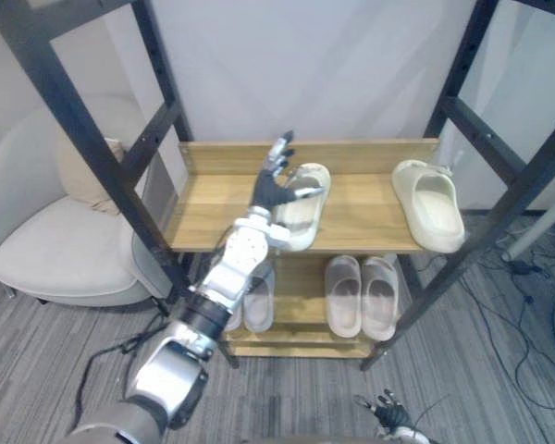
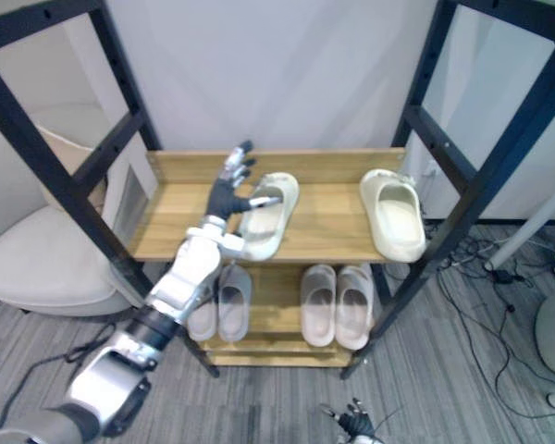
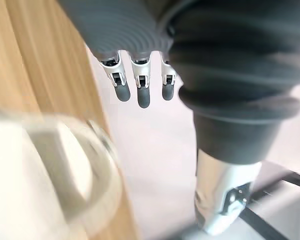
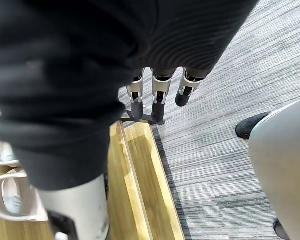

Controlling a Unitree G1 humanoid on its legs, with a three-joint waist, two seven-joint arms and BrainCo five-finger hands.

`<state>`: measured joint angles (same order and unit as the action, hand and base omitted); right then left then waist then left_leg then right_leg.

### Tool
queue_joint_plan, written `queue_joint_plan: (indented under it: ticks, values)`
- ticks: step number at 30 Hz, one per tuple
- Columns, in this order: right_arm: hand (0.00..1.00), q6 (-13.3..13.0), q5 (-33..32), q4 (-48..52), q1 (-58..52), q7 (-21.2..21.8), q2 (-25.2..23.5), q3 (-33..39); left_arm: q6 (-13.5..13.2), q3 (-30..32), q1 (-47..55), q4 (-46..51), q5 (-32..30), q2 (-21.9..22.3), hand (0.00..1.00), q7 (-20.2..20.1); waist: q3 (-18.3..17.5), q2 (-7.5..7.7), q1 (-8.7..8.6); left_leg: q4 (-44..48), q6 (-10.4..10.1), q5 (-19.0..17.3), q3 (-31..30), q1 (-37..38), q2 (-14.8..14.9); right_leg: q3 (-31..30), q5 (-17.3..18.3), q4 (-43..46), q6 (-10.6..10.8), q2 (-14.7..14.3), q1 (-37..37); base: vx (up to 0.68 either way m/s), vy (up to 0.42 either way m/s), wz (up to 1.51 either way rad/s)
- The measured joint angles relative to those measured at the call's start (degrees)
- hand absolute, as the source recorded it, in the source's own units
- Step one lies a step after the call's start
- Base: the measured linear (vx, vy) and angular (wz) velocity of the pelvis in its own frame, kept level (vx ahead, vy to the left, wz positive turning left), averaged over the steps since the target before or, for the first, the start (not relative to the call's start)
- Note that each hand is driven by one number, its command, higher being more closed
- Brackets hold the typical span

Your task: Organize the slippers on the shoe rack

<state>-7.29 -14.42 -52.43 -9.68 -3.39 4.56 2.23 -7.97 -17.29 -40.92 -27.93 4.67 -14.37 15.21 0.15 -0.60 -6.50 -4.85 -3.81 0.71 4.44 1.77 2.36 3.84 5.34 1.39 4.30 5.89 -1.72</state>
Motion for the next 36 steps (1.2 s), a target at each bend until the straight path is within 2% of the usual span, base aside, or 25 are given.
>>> queue_joint_plan:
  ticks: [7, 14, 19, 36]
  values:
    - [0.0, -0.1, 0.8, 0.0, -0.1, 1.1, -0.3, 2.0, 1.3, 0.1, -3.1, -4.4, -3.6, -5.2, 0.0, 0.1, 0.1, 0.08, -0.6, -0.1, 0.0, 0.0, 0.0, -0.3, -0.1, -0.1, -0.4, -0.9, 0.0, 0.1, 0.0, 0.0, 0.001, -0.01]
    - [0.0, -0.6, 0.7, 0.2, 0.1, 1.2, -0.1, 2.1, 2.2, 0.6, -4.0, -6.9, -8.0, -6.2, 0.0, -0.9, 0.7, -0.42, -0.99, -0.4, 0.0, 0.0, 1.2, -0.9, -0.3, -1.2, -1.7, -2.5, 0.0, 0.1, 0.6, -0.01, 0.007, -0.09]
    - [0.0, -0.7, 0.7, 1.3, 0.1, 1.2, 0.0, 2.1, 2.4, 0.5, -5.9, -9.0, -8.1, -6.6, 0.0, -0.9, 1.8, -0.75, -1.22, -0.5, 0.0, 0.0, 1.1, -1.0, -0.3, -1.1, -1.8, -2.7, 0.0, 0.1, 0.7, 0.0, 0.0, 0.0]
    - [0.0, -1.2, 0.7, 2.1, 0.2, 1.2, 0.0, 2.9, 3.4, -0.8, -10.7, -12.5, -10.2, -5.4, 0.0, -0.8, 2.6, -1.69, -2.67, -0.8, 0.0, 0.0, 1.2, -1.0, -0.4, -1.2, -1.9, -3.0, -0.1, 0.2, 0.7, 0.0, 0.0, 0.0]
